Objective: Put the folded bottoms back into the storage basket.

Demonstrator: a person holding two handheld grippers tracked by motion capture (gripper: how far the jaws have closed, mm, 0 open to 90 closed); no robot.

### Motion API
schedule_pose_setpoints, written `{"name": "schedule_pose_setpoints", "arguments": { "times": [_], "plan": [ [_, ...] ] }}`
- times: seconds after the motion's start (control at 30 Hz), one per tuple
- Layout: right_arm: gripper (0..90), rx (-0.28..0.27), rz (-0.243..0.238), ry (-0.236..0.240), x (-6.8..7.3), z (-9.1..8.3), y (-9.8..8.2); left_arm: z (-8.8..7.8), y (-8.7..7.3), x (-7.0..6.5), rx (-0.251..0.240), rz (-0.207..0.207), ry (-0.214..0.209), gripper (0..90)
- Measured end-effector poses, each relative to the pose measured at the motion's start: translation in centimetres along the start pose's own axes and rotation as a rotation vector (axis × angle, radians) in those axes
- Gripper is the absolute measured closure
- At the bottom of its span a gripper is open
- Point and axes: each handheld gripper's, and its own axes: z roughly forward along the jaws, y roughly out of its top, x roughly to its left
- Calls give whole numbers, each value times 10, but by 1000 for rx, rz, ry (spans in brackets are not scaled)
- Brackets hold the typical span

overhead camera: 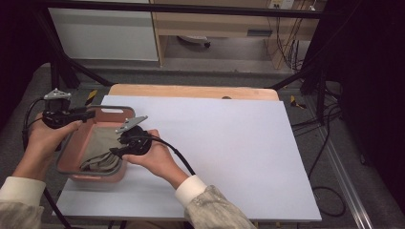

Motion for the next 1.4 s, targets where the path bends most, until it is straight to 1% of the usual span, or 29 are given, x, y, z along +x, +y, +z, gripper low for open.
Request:
{"name": "schedule_pose_setpoints", "arguments": {
  "times": [0.03,0.1,0.13,0.2,0.23,0.27,0.33,0.43,0.47,0.5,0.57,0.6,0.67,0.73,0.8,0.83,0.97,1.07,1.1,1.2,1.33,1.4],
  "plan": [
    [481,-9,-7,-15,0,-8,0,-1,1,-4,-9,5,-2,509],
    [377,-24,-19,-53,1,-23,0,-4,1,-11,-19,20,-4,479],
    [358,-25,-27,-71,0,-30,0,-5,1,-15,-21,33,-4,471],
    [330,-26,-52,-108,0,-43,-2,-6,1,-22,-21,43,-4,468],
    [318,-31,-49,-114,-2,-49,-3,-6,0,-24,-25,46,-6,465],
    [303,-34,-41,-121,-3,-55,-4,-6,0,-27,-18,49,-10,463],
    [269,-31,-40,-135,-5,-65,-7,-6,-2,-33,-9,57,-18,453],
    [216,-36,-26,-155,-9,-79,-10,-7,-5,-43,-10,61,-23,430],
    [197,-44,-22,-171,-10,-85,-12,-7,-6,-45,-10,63,-24,421],
    [177,-48,-21,-178,-11,-88,-13,-8,-6,-48,-13,67,-23,413],
    [134,-48,-1,-189,-15,-96,-16,-10,-7,-54,-24,73,-27,393],
    [118,-49,8,-210,-18,-99,-17,-12,-7,-57,-28,75,-31,381],
    [87,-50,13,-235,-22,-105,-21,-15,-8,-63,-37,81,-33,355],
    [80,-51,22,-258,-26,-109,-24,-16,-8,-69,-46,88,-36,327],
    [77,-70,27,-280,-30,-113,-26,-17,-10,-76,-57,100,-32,308],
    [74,-76,34,-289,-32,-115,-27,-17,-11,-80,-60,107,-30,284],
    [62,-71,63,-315,-39,-122,-30,-18,-13,-97,-68,130,-36,211],
    [61,-76,73,-305,-44,-129,-34,-19,-16,-109,-81,144,-28,176],
    [60,-79,75,-302,-45,-131,-35,-19,-17,-112,-90,141,-29,165],
    [59,-79,76,-301,-48,-139,-38,-19,-23,-123,-102,133,-61,137],
    [71,-77,79,-319,-54,-151,-43,-18,-31,-135,-104,141,-64,112],
    [81,-84,86,-328,-57,-157,-45,-16,-36,-141,-106,132,-84,110]
  ]
}}
